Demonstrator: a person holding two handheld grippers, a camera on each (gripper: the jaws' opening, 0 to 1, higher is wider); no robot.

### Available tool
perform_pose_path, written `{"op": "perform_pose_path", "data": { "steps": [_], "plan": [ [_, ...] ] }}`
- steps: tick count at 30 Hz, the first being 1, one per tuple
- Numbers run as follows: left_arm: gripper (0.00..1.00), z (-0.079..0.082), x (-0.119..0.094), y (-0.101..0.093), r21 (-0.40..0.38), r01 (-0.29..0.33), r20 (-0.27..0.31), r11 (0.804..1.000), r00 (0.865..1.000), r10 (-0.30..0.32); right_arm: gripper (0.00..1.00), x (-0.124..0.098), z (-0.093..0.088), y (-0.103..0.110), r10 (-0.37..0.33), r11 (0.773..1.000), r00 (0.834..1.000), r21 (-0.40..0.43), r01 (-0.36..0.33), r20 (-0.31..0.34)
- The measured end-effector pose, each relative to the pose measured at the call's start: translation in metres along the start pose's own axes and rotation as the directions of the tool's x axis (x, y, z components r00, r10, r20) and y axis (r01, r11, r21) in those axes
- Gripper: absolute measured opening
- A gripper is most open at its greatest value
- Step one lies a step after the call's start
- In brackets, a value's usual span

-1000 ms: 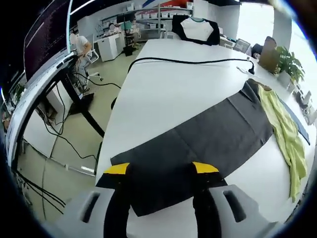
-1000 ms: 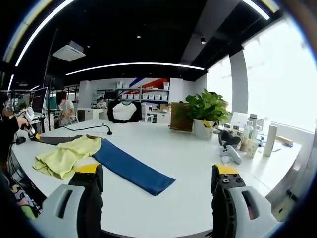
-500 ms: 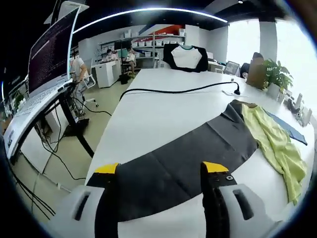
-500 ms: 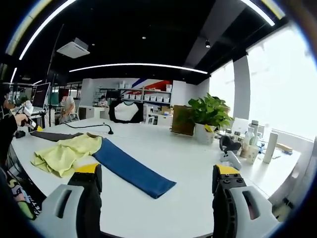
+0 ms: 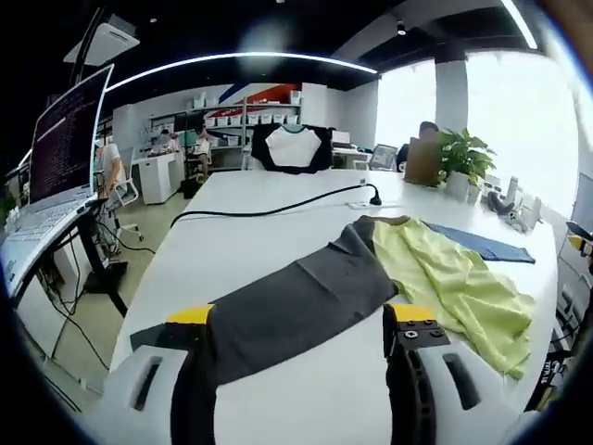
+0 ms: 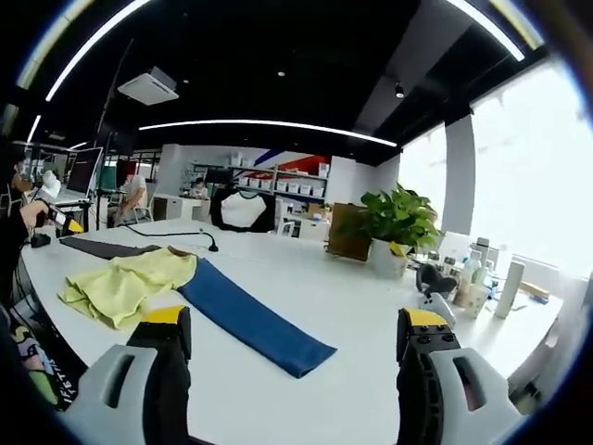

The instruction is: Fold the garment on the visible template until the final outline fits inside the template.

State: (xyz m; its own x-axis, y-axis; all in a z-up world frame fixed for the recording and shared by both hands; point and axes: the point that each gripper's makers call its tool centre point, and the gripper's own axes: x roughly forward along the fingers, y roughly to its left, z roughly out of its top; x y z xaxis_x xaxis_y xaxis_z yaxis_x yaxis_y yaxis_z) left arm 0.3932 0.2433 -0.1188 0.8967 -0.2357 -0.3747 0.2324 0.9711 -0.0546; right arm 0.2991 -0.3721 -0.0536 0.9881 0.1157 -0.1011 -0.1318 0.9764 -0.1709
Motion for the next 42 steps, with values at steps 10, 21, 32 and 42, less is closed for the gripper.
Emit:
{"op": "perform_pose_path", "data": {
  "steps": [10, 21, 32, 42],
  "plan": [
    [0.76, 0.000, -0.017, -0.047, 0.025, 0.096, 0.064, 0.995, 0.993, -0.098, 0.93, 0.005, -0.005, 0.006, 0.016, 1.000, 1.000, 0.008, -0.016, -0.021],
    [0.78, 0.005, -0.036, -0.084, 0.087, 0.141, 0.129, 0.986, 0.980, -0.152, 0.92, 0.007, -0.006, 0.017, 0.045, 0.999, 0.999, -0.007, -0.046, -0.023],
    [0.78, -0.012, -0.052, -0.123, 0.114, 0.213, 0.130, 0.970, 0.965, -0.227, 0.91, 0.010, -0.007, 0.029, 0.074, 0.997, 0.997, -0.013, -0.074, -0.028],
    [0.77, -0.022, -0.051, -0.147, 0.147, 0.254, 0.105, 0.956, 0.957, -0.271, 0.91, 0.015, -0.005, 0.047, 0.110, 0.993, 0.993, -0.033, -0.111, -0.033]
  ]
}}
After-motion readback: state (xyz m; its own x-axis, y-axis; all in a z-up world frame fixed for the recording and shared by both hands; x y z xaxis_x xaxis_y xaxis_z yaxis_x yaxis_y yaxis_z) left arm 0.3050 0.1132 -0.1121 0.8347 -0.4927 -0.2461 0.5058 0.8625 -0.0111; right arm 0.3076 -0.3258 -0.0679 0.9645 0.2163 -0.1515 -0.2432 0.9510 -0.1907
